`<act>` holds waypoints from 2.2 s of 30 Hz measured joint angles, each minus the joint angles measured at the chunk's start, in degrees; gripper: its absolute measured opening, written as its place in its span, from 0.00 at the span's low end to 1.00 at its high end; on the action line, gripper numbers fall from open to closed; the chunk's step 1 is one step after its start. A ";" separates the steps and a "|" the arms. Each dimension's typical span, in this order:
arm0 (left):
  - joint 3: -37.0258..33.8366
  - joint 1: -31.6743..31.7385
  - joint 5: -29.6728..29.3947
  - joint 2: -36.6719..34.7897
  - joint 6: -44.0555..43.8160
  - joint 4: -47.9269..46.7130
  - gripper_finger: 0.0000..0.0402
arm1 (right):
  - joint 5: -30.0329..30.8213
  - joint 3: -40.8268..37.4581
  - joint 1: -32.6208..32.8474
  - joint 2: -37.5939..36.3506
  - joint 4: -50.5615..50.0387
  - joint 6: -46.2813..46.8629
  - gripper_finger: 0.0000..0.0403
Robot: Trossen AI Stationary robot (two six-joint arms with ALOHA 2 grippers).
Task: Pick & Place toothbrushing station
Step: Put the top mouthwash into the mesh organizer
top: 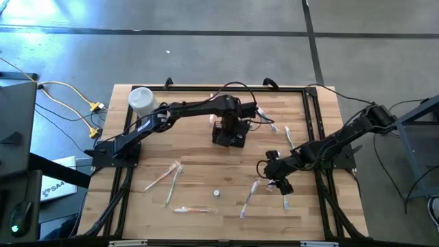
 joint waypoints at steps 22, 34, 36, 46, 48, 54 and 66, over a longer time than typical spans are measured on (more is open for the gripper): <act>-0.09 1.01 -0.51 0.26 -1.05 0.52 0.21 | 0.00 0.00 0.02 0.00 0.01 -1.18 0.57; -0.04 1.01 -0.86 0.93 -1.51 0.60 0.21 | 0.00 0.00 0.00 0.00 0.01 -1.14 0.57; -0.02 1.05 -0.86 0.97 -1.51 0.52 0.21 | 0.00 0.00 0.00 0.00 0.01 -1.14 0.57; -0.02 1.44 0.23 1.73 -1.51 0.59 0.21 | 0.00 0.00 0.01 0.00 0.01 -1.10 0.57; -0.04 1.44 0.21 1.73 -1.57 0.57 0.21 | 0.00 0.00 0.00 0.00 0.01 -1.09 0.57; -0.04 1.44 0.22 1.73 -1.70 0.55 0.22 | -0.01 0.00 0.01 0.00 0.01 -1.09 0.57; -0.13 1.47 0.30 1.73 -1.73 0.63 0.24 | 0.00 0.00 0.01 0.00 0.01 -1.07 0.57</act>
